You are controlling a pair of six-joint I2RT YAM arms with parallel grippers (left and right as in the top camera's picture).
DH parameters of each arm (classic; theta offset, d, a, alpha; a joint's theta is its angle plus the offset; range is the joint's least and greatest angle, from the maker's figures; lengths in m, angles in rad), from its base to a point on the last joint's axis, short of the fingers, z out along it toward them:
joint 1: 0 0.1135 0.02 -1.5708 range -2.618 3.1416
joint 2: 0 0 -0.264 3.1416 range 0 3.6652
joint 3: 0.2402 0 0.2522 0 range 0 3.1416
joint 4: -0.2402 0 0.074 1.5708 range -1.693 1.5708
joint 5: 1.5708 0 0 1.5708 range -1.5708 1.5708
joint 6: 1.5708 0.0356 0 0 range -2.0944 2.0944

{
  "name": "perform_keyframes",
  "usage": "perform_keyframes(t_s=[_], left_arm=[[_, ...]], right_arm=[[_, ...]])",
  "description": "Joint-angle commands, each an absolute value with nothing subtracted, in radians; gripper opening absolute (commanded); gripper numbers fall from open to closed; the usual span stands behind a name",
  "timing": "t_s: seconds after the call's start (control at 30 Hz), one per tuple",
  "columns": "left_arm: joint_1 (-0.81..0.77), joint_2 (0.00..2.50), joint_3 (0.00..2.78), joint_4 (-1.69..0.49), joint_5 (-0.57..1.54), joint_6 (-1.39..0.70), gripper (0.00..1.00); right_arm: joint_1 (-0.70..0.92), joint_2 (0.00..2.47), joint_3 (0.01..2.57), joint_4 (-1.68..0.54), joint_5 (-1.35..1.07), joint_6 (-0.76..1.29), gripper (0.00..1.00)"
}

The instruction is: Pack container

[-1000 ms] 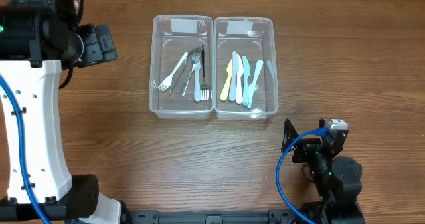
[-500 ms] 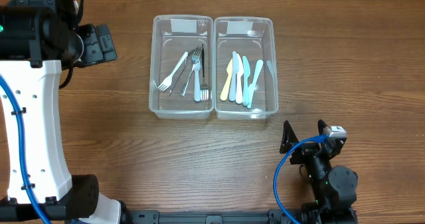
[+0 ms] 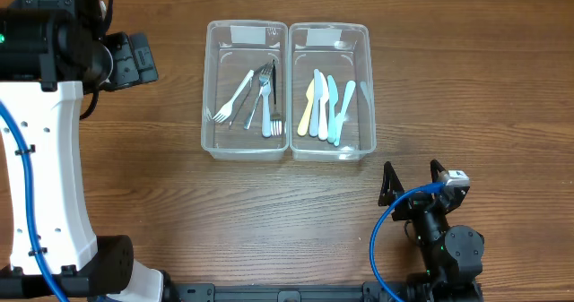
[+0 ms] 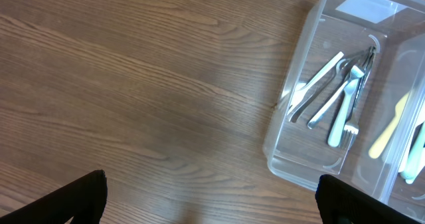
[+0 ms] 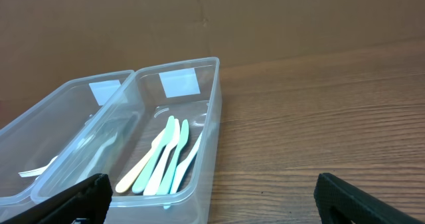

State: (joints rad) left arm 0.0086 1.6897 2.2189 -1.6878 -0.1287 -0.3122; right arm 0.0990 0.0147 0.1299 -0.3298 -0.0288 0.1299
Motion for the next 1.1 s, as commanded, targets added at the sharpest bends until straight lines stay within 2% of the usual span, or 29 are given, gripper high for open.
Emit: perform_keyframes(t_s=[0.0, 0.63, 0.87, 1.07], left_arm=[[0.013, 1.684, 2.234, -1.689, -0.138, -0.311, 1.0], [0.013, 1.654, 2.233, -1.677, -0.153, -0.31, 1.0], [0.013, 1.507, 2.172, -1.373, -0.173, -0.319, 1.0], [0.013, 1.258, 1.863, -1.063, -0.205, -0.31, 1.0]], right_arm=[[0.095, 0.003, 0.121, -0.323, -0.028, 0.13, 1.0], [0.095, 0.003, 0.121, -0.323, -0.028, 0.13, 1.0], [0.095, 0.003, 0.121, -0.323, -0.028, 0.13, 1.0], [0.095, 0.003, 0.121, -0.323, -0.028, 0.13, 1.0]])
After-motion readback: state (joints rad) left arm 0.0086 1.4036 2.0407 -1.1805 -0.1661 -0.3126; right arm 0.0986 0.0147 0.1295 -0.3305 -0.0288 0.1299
